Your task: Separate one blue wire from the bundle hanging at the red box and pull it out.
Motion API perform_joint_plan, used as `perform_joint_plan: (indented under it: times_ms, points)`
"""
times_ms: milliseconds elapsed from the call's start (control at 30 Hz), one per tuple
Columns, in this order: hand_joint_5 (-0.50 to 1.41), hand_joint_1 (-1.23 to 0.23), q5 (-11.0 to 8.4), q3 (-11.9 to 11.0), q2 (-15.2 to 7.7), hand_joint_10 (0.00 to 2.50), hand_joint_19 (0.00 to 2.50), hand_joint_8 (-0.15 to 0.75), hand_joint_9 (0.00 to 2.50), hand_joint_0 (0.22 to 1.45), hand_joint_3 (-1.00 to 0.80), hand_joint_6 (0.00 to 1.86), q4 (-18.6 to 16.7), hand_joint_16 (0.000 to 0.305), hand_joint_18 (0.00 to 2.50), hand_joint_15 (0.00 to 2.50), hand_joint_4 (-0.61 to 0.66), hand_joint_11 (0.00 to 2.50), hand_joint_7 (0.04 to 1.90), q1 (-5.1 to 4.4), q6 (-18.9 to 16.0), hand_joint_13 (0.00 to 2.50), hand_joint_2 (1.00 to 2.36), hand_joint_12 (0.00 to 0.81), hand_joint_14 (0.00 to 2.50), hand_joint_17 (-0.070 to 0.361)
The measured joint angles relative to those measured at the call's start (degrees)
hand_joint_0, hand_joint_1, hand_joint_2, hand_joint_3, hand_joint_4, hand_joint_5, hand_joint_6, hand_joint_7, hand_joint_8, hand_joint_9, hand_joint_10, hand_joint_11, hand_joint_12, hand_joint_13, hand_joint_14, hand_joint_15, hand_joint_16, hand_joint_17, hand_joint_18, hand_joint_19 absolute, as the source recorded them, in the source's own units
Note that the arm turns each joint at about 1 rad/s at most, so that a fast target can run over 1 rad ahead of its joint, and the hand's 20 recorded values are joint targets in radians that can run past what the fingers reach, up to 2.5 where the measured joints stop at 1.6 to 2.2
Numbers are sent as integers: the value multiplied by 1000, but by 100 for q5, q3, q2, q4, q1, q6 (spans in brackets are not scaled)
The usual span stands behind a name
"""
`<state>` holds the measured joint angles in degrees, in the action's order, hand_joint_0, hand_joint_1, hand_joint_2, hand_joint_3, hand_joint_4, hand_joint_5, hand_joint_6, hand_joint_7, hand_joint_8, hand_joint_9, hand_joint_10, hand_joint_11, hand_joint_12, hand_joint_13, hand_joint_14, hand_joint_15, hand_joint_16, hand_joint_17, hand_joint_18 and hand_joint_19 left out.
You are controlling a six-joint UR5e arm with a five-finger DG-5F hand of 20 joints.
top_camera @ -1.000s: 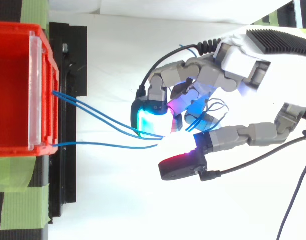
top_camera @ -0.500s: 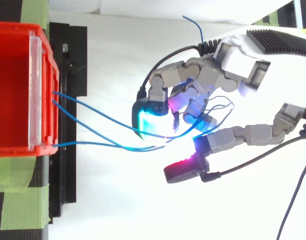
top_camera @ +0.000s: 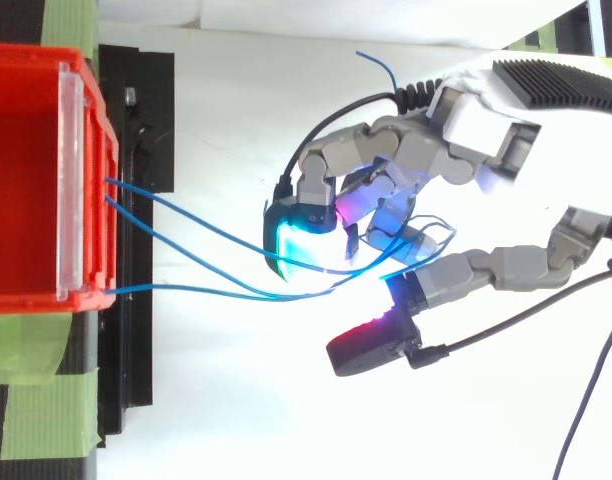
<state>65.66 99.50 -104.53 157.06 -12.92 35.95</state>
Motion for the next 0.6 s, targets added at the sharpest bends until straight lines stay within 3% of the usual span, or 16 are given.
perform_joint_plan:
  times_ms: [200,600]
  points:
    - [-197,-746,2,0,1,22,828,323,984,564,-500,716,0,53,637,1655,200,1036,1191,1,0,1293,1000,330,174,119]
    - [-172,-587,0,3,2,22,827,339,1057,557,-500,690,0,53,662,1645,203,1010,1218,1,1,1350,1000,327,110,119]
